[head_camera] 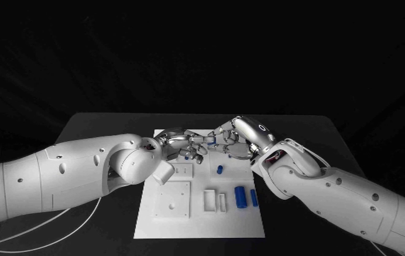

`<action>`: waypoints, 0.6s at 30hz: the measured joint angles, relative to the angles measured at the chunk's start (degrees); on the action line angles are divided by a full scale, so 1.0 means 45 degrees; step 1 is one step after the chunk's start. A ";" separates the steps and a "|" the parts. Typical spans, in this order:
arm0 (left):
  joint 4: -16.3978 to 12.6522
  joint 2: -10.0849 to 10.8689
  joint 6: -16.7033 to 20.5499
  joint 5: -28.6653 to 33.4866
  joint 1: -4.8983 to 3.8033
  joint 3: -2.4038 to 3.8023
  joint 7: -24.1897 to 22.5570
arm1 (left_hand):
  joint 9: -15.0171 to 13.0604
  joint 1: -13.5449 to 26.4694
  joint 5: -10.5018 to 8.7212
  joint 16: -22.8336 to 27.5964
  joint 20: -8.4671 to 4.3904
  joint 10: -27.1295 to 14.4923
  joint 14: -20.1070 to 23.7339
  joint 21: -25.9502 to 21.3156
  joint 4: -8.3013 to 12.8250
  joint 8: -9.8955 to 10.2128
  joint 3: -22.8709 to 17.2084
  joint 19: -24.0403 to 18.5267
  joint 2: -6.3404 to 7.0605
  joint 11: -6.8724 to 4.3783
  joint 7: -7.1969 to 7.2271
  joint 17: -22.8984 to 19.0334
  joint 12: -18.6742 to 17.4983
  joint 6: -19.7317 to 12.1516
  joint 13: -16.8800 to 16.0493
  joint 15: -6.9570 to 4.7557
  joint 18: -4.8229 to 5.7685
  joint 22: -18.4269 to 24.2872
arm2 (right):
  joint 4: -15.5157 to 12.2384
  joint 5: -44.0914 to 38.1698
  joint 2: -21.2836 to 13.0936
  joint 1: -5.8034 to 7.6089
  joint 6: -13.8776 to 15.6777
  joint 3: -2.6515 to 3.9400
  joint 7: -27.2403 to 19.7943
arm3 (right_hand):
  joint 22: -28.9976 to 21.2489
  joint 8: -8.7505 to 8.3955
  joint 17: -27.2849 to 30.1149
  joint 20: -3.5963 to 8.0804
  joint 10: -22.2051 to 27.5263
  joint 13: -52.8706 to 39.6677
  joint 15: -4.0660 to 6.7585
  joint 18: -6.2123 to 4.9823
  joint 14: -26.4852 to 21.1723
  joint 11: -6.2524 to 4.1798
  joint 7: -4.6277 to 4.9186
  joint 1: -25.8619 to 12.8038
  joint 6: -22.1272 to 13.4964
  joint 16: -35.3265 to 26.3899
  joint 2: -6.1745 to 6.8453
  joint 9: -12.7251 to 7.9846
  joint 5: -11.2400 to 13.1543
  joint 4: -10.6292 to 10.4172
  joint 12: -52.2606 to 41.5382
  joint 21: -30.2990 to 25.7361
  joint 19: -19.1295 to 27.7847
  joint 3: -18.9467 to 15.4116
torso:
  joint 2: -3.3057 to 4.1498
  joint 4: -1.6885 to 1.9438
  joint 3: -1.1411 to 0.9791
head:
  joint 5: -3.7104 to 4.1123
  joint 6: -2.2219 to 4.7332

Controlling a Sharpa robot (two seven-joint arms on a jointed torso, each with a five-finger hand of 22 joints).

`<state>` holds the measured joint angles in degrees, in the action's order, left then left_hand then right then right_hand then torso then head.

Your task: Assemble the parts on the task board

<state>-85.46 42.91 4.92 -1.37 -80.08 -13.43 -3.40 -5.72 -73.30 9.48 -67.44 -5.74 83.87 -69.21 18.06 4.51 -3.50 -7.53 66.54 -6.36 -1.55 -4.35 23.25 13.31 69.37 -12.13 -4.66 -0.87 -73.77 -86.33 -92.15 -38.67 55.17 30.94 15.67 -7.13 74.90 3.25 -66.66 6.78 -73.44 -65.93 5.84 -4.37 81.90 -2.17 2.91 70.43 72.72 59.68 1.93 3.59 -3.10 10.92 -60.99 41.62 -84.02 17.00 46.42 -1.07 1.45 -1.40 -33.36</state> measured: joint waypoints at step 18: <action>0.0053 0.0057 -0.0007 -0.0175 0.0015 -0.0018 0.0121 | 0.0424 0.1214 -0.0738 0.0000 0.0132 0.0035 0.0218 -0.0207 -0.0526 -0.0059 0.1178 -0.0133 0.1387 0.0031 0.0128 -0.0043 -0.0289 -0.0515 0.0022 0.0203 -0.0001 0.0276 | -0.0102 -0.0041 -0.0094 -0.0005 -0.0091 0.0014 -0.0026 | -0.0001 0.0001 -0.0094 -0.0002 -0.0113 -0.0299 -0.0042 0.0000 0.0047 -0.0021 -0.0009 -0.0130 0.0007 -0.0048 -0.0130 0.0003 0.0051 0.0035 0.0062 0.0193 -0.0001 -0.0037 | -0.0002 0.0001 0.0009 | 0.0029 -0.0040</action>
<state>-85.22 43.17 4.89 -2.16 -80.01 -13.51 -2.85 -3.81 -67.84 6.16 -67.44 -5.15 84.03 -68.23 17.13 2.14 -3.76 -2.23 65.94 -0.12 -1.41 -3.77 23.06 12.01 67.06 -12.03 -3.75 -0.87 -72.53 -86.79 -92.33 -39.09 55.14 30.53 15.73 -7.25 74.90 3.25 -67.08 6.77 -73.94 -67.28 5.65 -4.37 82.11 -2.26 2.87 69.85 72.75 59.46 1.34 3.60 -2.87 11.08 -60.71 42.49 -84.03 16.83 46.41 -1.06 1.49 -1.26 -33.54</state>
